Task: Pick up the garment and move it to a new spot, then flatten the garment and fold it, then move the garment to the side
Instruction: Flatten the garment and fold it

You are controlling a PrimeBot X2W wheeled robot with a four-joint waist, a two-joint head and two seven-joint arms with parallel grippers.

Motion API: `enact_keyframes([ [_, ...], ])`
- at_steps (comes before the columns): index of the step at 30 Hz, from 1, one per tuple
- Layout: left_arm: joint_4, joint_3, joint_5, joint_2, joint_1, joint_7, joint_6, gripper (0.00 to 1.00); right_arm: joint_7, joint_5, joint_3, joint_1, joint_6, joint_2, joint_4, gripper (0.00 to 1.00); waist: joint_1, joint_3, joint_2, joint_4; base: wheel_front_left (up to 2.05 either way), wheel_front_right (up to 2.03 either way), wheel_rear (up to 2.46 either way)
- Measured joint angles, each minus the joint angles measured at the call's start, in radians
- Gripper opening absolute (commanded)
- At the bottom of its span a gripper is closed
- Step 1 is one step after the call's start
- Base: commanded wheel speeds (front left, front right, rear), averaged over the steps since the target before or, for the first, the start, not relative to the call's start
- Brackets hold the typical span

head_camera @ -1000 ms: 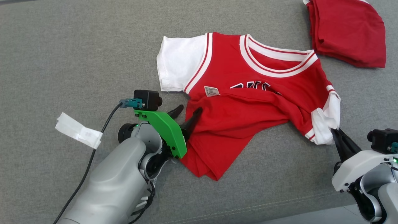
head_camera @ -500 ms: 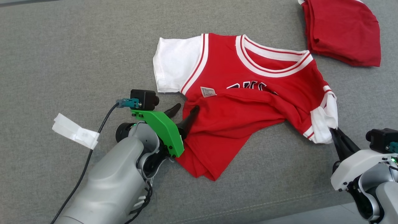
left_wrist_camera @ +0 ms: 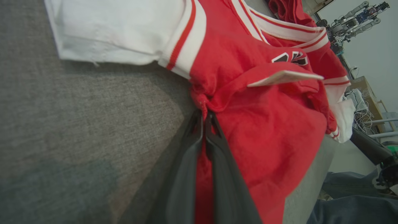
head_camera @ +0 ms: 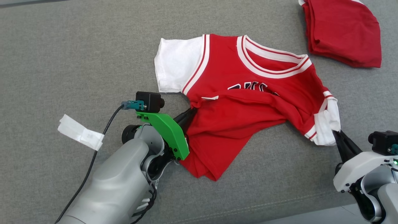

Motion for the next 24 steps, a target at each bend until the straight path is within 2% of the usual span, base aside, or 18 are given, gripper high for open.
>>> enact_keyframes([
  [10, -0.039, -0.012, -0.012, 0.0, -0.001, -0.055, -0.008, 0.0, -0.017, 0.0, -0.026, 0.001, -0.004, -0.019, 0.008, 0.0, 0.0, -0.016, 0.0, 0.06, 0.0, 0.0, 0.0],
  [14, -0.076, 0.008, -0.039, 0.0, -0.003, -0.097, -0.009, 0.0, -0.032, 0.002, -0.031, -0.002, -0.002, -0.027, -0.028, 0.0, 0.0, -0.026, 0.0, 0.09, 0.0, 0.0, 0.0],
  [20, -0.138, 0.045, -0.04, 0.0, -0.023, -0.154, -0.011, 0.0, -0.037, 0.044, -0.046, -0.11, 0.042, -0.025, -0.16, 0.0, 0.0, -0.05, 0.0, 0.128, 0.0, 0.0, 0.0],
  [24, -0.191, 0.076, -0.029, 0.013, -0.063, -0.189, -0.012, 0.0, -0.021, 0.08, -0.069, -0.194, 0.071, -0.051, -0.254, 0.0, 0.0, -0.075, 0.0, 0.148, 0.0, 0.0, 0.0],
])
